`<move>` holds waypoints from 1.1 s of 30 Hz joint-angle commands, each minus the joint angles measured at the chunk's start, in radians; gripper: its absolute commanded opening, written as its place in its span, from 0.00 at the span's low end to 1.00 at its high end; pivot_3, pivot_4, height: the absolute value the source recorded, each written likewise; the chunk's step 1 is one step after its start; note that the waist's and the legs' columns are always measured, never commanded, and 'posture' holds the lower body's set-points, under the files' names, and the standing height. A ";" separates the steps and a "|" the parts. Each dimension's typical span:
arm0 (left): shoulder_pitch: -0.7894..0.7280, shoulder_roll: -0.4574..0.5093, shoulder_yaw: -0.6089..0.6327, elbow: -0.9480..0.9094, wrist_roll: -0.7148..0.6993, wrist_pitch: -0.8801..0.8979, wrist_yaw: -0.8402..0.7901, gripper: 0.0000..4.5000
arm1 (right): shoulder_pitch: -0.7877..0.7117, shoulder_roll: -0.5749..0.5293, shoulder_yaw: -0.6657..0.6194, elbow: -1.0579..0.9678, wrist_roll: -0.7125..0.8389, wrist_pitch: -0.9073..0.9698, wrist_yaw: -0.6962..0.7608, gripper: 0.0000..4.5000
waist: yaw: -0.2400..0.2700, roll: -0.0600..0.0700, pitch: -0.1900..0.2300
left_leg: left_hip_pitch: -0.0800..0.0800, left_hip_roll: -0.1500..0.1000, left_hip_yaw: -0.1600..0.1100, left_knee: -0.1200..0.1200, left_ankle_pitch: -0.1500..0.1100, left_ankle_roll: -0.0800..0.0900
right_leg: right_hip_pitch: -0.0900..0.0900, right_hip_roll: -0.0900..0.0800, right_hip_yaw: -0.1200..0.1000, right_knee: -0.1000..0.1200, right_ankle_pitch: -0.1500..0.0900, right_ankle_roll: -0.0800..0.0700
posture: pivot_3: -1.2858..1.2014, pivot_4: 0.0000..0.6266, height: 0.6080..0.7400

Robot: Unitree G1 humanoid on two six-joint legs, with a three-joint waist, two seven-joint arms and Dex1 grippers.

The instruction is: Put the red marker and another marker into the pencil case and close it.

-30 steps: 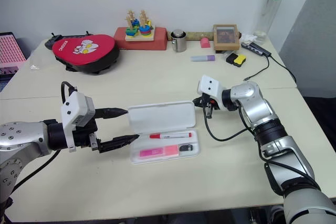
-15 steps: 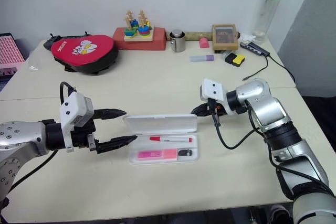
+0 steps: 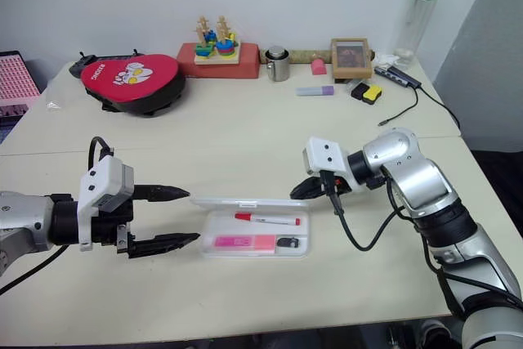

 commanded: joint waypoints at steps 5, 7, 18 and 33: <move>0.009 0.016 0.044 -0.010 -0.005 -0.009 -0.008 1.00 | 0.041 0.021 0.034 -0.098 0.014 0.050 -0.038 0.01 | 0.001 0.000 0.000 | 0.000 0.000 0.000 0.000 0.000 0.000 | 0.000 0.000 0.000 0.000 0.000 0.000 | 0.52 0.24 1.00; 0.010 0.020 0.045 -0.005 -0.002 -0.009 -0.011 1.00 | 0.056 0.043 0.057 -0.105 0.005 0.064 -0.063 0.01 | 0.000 0.000 0.000 | 0.000 0.000 0.000 0.000 0.000 0.000 | 0.000 0.000 0.000 0.000 0.000 0.000 | 0.52 0.24 1.00; 0.007 0.035 0.037 0.007 0.002 -0.011 -0.030 1.00 | 0.101 0.111 0.134 -0.098 -0.048 0.113 -0.174 0.01 | 0.000 0.000 0.000 | 0.000 0.000 0.000 0.000 0.000 0.000 | 0.000 0.000 0.000 0.000 0.000 0.000 | 0.52 0.24 1.00; -0.017 0.021 0.000 0.022 0.017 -0.034 -0.027 1.00 | 0.136 0.115 0.159 0.000 -0.089 0.048 -0.203 0.01 | 0.000 -0.001 -0.001 | 0.007 0.000 0.001 0.000 0.000 0.000 | 0.005 0.000 0.000 0.001 -0.001 0.001 | 0.52 0.24 1.00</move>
